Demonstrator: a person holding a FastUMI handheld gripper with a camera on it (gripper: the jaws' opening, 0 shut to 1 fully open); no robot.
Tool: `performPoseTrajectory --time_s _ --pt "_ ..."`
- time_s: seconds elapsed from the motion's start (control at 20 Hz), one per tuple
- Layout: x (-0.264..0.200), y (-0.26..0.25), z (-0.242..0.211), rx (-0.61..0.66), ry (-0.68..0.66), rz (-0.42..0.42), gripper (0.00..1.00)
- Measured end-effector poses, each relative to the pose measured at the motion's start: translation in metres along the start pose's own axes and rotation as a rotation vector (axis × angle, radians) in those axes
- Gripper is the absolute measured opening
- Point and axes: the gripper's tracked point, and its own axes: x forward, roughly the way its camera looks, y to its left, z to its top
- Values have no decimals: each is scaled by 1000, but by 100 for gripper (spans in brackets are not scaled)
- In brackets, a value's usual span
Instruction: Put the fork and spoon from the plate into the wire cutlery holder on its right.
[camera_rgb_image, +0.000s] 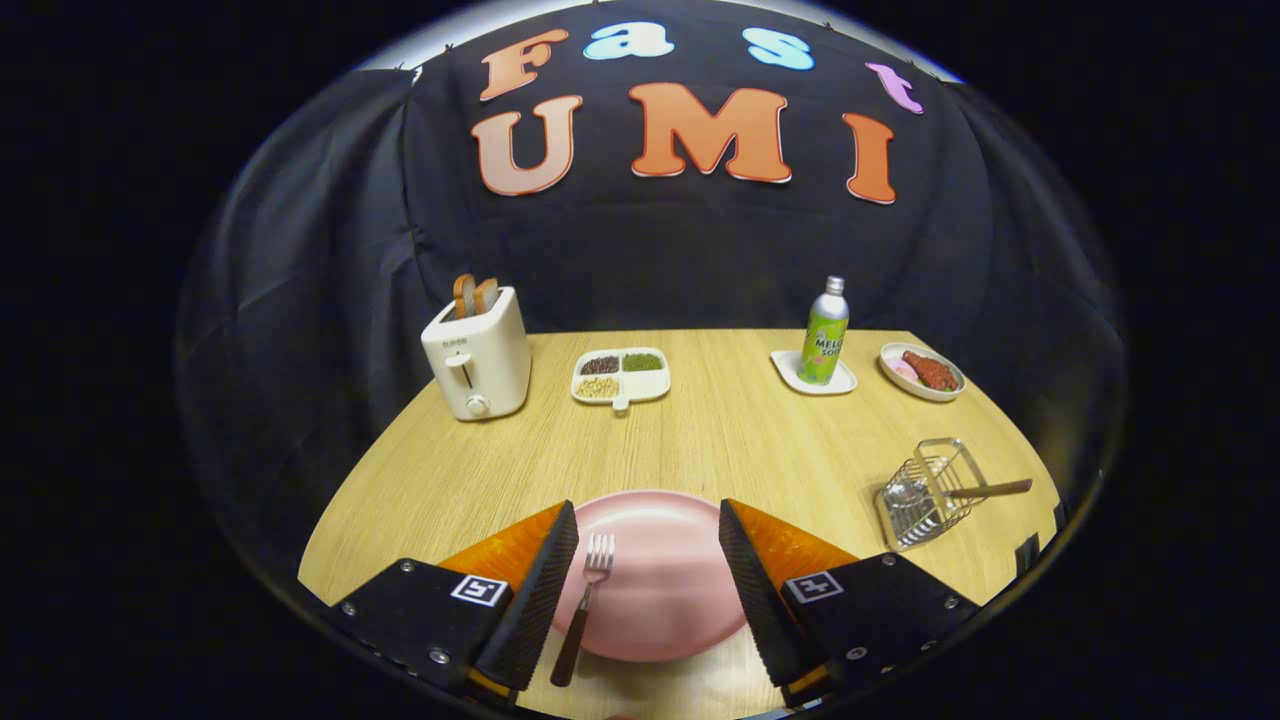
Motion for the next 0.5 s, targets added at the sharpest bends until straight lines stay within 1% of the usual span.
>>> performPoseTrajectory --time_s 0.15,0.3,0.4,0.45,0.5 --pt "18 14 -37 -30 100 15 86" --pt "30 19 -66 -69 171 12 85" --pt "34 20 -80 -80 214 11 81" --pt "35 20 -86 -76 235 10 77" --pt "37 21 -92 -69 262 14 75"
